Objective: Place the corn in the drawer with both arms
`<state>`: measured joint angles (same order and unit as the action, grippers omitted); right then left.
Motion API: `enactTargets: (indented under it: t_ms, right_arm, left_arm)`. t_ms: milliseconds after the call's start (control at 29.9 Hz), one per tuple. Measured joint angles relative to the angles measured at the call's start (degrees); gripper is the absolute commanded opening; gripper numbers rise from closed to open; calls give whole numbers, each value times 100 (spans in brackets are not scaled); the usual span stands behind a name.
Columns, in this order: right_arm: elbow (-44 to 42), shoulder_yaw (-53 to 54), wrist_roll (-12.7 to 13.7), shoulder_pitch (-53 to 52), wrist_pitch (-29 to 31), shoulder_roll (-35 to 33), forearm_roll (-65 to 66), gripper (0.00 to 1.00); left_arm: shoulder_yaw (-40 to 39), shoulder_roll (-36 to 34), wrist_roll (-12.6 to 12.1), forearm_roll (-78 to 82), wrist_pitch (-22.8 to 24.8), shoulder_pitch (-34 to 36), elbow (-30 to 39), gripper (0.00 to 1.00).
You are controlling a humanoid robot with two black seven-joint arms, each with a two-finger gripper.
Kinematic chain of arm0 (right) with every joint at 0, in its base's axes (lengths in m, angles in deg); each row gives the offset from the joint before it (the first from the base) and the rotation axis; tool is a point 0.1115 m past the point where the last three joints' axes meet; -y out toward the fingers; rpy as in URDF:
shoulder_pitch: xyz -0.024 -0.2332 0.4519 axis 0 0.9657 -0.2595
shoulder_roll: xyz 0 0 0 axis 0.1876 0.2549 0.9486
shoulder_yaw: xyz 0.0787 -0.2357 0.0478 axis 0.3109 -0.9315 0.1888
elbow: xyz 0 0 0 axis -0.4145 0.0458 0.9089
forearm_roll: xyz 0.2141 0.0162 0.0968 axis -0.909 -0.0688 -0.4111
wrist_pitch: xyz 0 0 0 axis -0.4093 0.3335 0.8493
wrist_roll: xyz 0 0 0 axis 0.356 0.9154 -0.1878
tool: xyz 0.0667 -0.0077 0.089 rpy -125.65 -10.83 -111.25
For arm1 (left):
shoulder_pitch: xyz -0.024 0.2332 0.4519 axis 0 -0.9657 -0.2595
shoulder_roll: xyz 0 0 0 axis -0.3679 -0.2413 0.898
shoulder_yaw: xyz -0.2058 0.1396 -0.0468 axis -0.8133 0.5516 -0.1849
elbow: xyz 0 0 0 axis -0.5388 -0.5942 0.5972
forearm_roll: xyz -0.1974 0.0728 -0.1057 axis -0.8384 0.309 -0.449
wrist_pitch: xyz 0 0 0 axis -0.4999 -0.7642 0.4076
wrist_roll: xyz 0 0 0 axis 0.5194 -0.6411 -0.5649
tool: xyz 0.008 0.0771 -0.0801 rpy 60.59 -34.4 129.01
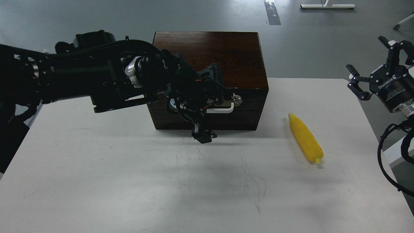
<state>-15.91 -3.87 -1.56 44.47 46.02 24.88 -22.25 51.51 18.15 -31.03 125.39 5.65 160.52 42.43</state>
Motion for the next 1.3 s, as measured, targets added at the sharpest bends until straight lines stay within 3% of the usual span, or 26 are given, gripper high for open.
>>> enactTargets:
  t_ms: [401,1303]
  right_arm:
    - [0,3,0,0,0,-1,0,100]
    - [8,3,-35,53,0,0,0,100]
  left_arm:
    - [131,-45,1,7,2,76,221,98]
    - [65,-280,-1,-30,4,493,1911,98]
